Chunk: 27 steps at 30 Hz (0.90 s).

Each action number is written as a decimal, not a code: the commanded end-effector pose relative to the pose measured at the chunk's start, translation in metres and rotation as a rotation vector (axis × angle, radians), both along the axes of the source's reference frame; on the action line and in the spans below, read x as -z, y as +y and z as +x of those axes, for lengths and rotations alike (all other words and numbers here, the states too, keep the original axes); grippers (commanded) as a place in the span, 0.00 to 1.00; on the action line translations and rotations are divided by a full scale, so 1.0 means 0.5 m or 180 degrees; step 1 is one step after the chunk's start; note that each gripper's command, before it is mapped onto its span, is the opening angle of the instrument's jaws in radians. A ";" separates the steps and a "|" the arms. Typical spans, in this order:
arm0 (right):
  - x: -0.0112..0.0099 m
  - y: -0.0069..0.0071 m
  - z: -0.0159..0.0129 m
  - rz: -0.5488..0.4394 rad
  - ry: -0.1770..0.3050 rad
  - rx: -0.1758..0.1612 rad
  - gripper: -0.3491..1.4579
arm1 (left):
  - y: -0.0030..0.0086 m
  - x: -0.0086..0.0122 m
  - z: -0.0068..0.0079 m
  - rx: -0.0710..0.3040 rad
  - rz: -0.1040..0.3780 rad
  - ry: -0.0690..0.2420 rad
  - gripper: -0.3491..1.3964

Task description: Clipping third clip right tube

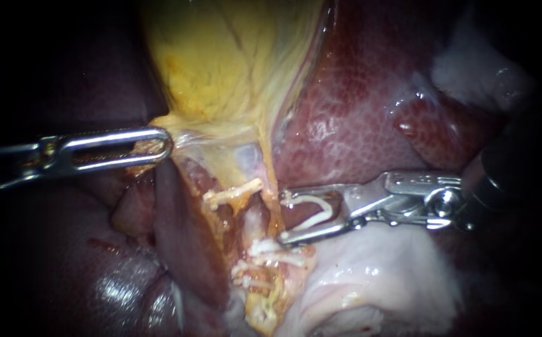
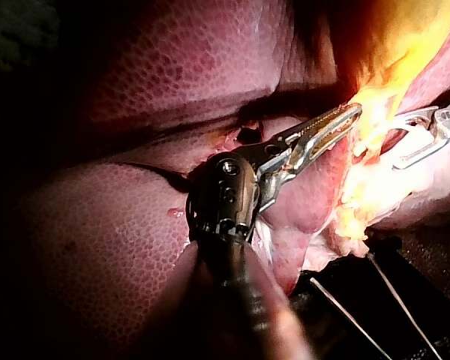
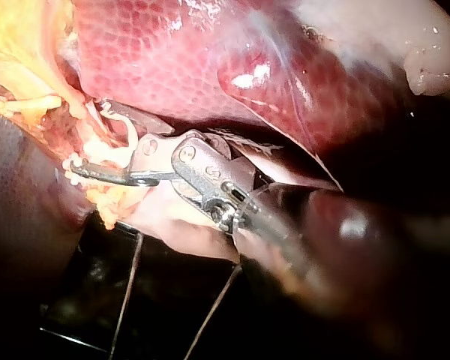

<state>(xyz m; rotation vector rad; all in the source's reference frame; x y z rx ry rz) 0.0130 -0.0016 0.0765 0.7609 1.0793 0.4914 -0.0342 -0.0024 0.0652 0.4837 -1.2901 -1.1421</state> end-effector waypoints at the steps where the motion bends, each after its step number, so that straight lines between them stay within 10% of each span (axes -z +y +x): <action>1: -0.0003 -0.0001 0.0008 0.0041 -0.0010 0.0009 0.52 | 0.0000 -0.0001 -0.0001 -0.0001 -0.0001 0.0000 0.00; 16: 0.0036 -0.0056 0.0063 0.0559 0.0436 0.0282 0.50 | 0.0027 -0.0055 -0.0006 0.0025 -0.0007 0.0019 0.00; 27: 0.0063 -0.0028 0.0068 0.0640 0.0599 0.0183 0.49 | 0.0023 -0.0068 -0.0017 0.0034 -0.0019 0.0028 0.00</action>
